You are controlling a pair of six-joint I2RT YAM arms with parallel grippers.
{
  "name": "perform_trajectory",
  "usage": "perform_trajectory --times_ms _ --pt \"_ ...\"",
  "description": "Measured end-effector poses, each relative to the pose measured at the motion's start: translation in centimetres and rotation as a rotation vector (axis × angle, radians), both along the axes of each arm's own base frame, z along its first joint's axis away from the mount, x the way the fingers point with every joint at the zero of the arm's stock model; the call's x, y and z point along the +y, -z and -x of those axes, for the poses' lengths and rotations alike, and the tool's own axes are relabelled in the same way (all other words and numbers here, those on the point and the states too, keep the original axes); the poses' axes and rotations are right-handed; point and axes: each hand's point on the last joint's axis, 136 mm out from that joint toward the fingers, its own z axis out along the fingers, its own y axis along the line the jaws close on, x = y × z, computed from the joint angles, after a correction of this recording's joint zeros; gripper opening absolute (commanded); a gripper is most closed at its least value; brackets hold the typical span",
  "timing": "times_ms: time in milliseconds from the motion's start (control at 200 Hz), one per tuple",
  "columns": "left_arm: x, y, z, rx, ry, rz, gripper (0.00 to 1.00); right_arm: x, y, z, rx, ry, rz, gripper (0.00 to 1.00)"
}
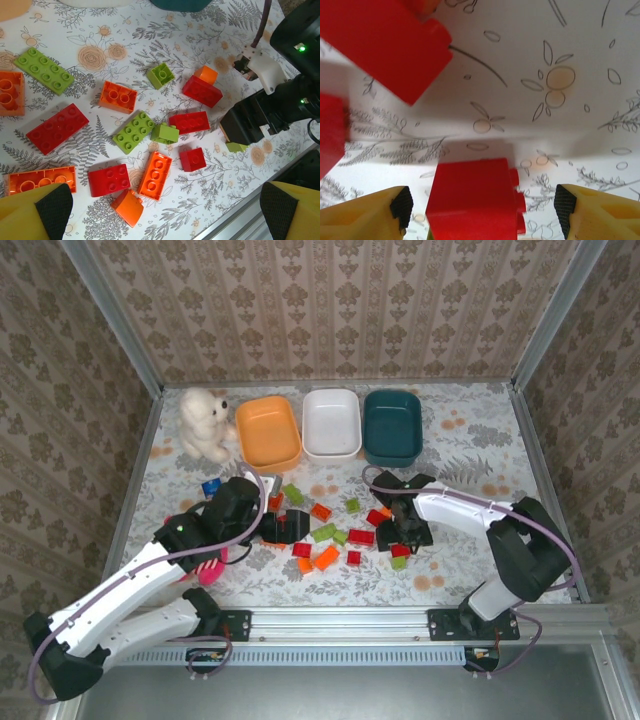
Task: Sort the legos into containers by color
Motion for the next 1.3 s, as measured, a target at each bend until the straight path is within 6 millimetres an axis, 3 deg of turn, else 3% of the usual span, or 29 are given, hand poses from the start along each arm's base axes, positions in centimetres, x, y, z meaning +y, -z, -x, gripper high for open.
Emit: perform_trajectory --times_ms 275,485,635,715,895,1005,1100,1205,1300 --pt "0.0 0.0 0.0 0.002 -0.002 0.002 1.00 0.3 0.8 -0.2 0.008 -0.005 -0.018 0.59" --pt "-0.1 -0.1 0.0 0.005 0.000 0.008 1.00 0.3 1.1 0.0 0.021 0.001 -0.014 0.57" --pt "-0.4 -0.3 0.0 -0.002 0.003 0.021 1.00 0.2 1.1 0.2 0.023 0.013 -0.012 0.44" --pt "-0.5 -0.4 -0.1 -0.004 0.008 0.026 1.00 0.2 0.8 0.1 0.015 0.012 -0.015 0.37" --pt "-0.9 -0.1 -0.2 0.003 0.013 0.021 1.00 0.0 -1.3 -0.5 -0.033 0.019 -0.015 0.35" --pt "-1.2 0.2 -0.5 0.008 0.013 0.014 1.00 0.7 -5.2 -3.3 -0.132 0.031 -0.043 0.35" --pt "-1.7 0.0 -1.3 0.015 0.001 0.011 1.00 1.3 -10.0 -7.5 -0.265 0.069 -0.098 0.35" --pt "-2.3 -1.0 -3.9 0.015 -0.050 0.034 1.00 0.6 -14.7 -12.6 -0.395 0.135 -0.145 0.34" --pt "-2.3 -1.9 -6.7 0.016 -0.106 0.053 1.00 -0.2 -16.4 -17.2 -0.452 0.186 -0.154 0.34"
